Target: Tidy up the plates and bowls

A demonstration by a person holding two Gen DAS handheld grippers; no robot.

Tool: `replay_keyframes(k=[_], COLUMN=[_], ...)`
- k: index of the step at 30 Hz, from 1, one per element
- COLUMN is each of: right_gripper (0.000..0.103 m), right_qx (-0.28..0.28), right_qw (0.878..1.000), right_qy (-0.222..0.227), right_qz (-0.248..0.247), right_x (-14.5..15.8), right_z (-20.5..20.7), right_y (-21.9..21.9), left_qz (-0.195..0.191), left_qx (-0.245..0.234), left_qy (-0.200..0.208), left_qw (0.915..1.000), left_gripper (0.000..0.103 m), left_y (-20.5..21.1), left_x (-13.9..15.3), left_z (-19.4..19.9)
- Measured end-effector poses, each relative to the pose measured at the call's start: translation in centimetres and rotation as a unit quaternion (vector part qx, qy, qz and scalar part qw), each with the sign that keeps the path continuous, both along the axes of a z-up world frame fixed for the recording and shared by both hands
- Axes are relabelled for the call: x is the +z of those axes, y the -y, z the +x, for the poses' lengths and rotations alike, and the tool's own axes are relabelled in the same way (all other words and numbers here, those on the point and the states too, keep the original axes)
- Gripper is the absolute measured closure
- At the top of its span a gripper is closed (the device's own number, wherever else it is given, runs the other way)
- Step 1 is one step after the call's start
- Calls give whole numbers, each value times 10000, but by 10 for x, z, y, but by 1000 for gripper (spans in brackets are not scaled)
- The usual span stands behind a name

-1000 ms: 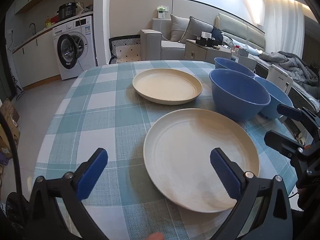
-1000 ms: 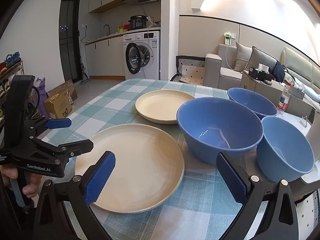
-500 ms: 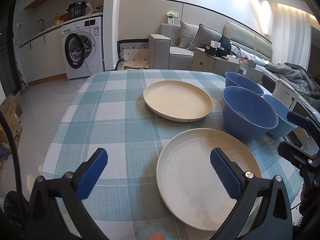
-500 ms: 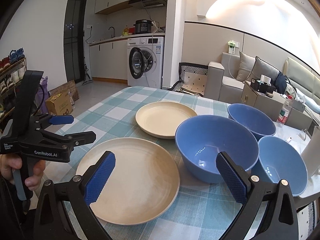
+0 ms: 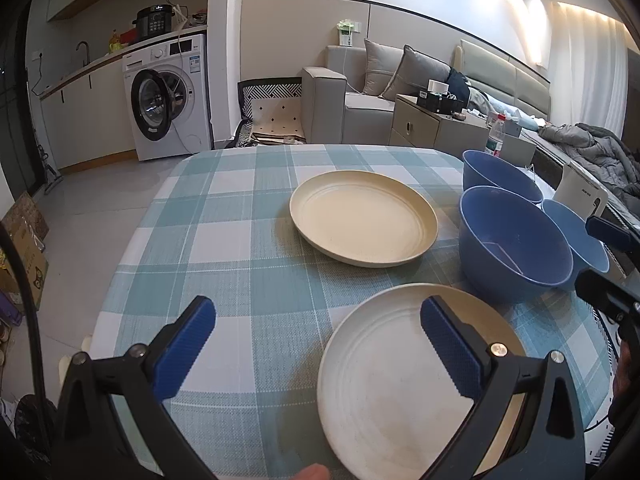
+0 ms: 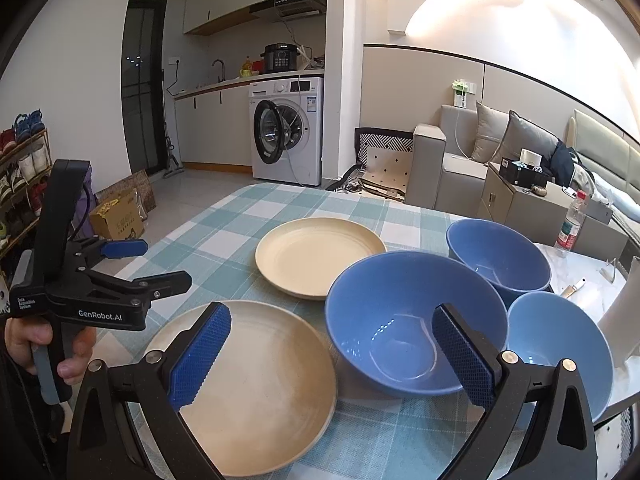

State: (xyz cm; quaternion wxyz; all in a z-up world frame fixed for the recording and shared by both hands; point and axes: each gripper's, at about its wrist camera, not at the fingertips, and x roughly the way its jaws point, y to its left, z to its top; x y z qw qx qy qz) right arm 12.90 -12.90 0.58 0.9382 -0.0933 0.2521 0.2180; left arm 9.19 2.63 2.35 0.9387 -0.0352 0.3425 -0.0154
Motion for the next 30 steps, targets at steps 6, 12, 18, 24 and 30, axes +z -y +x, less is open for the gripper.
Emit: replay_keyframes(k=[6, 12, 18, 24, 30], right_gripper=[1, 1, 0, 1, 0], right_qx=[-47, -65, -72, -95, -118], right_qw=[10000, 9999, 9999, 9999, 9999], right_qy=[-48, -86, -82, -53, -85], right_qz=[46, 51, 13, 51, 74], right_x=[5, 7, 12, 17, 20], right_z=[16, 29, 39, 50, 61], right_y=[4, 4, 1, 2, 4], left_qz=[17, -33, -148, -230, -238], left_qx=[-21, -28, 10, 65, 113], left_qy=[-45, -92, -182, -241, -321], left_qw=[10000, 9999, 9997, 9994, 9991], left_gripper=[0, 0, 0, 0, 0], left_y=[3, 1, -5, -10, -12], left_x=[0, -2, -4, -4, -6], left_z=[16, 30, 44, 60, 75])
